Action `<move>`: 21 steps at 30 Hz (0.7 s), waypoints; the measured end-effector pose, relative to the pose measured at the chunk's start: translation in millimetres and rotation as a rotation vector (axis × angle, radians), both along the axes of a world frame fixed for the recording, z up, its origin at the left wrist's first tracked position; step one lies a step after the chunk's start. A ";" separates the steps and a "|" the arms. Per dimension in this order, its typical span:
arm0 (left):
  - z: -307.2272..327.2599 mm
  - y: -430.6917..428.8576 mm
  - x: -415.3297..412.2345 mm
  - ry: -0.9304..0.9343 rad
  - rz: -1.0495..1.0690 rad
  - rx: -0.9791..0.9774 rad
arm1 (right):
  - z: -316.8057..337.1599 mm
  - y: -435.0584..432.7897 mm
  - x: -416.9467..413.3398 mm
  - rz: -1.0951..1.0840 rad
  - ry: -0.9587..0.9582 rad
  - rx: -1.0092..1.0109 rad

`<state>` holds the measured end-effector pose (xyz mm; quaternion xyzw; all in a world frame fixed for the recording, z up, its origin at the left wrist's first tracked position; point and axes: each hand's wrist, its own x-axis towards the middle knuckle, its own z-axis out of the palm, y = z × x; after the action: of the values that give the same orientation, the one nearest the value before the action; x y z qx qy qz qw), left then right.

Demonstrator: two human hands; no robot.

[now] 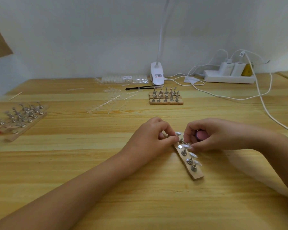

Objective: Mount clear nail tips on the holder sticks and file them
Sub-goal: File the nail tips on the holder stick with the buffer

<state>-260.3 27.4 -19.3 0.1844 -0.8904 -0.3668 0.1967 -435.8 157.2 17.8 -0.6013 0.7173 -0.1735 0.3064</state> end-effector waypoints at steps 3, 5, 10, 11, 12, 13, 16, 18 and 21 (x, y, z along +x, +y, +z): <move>0.4 -1.8 0.4 0.011 -0.005 -0.009 | -0.5 0.1 -0.4 0.011 0.012 -0.042; 0.3 -3.0 1.4 0.011 -0.003 -0.011 | 0.9 0.2 -1.9 0.002 0.004 -0.060; -0.5 -3.0 4.3 0.040 -0.021 0.023 | 3.7 2.3 -7.5 -0.052 -0.149 -0.042; -0.8 -3.0 4.6 0.042 -0.024 0.028 | 4.4 3.0 -7.5 -0.049 -0.186 -0.046; -1.0 -3.2 4.8 0.043 -0.025 0.030 | 5.2 3.6 -7.5 -0.045 -0.223 -0.052; -1.3 -3.3 4.8 0.043 -0.027 0.031 | 5.8 4.0 -7.7 -0.040 -0.258 -0.059; -1.4 -3.2 5.1 0.041 -0.036 0.034 | 6.0 4.2 -8.8 -0.039 -0.310 -0.071; -1.3 -3.2 5.5 0.037 -0.046 0.036 | 4.8 3.3 -8.2 -0.036 -0.302 -0.048; -1.7 -3.8 6.7 0.040 -0.055 0.041 | 3.0 2.1 -5.9 -0.036 -0.301 -0.004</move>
<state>-253.6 23.5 -20.9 0.1565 -0.8832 -0.3940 0.2004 -441.8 159.3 20.7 -0.5561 0.6735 -0.2685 0.4063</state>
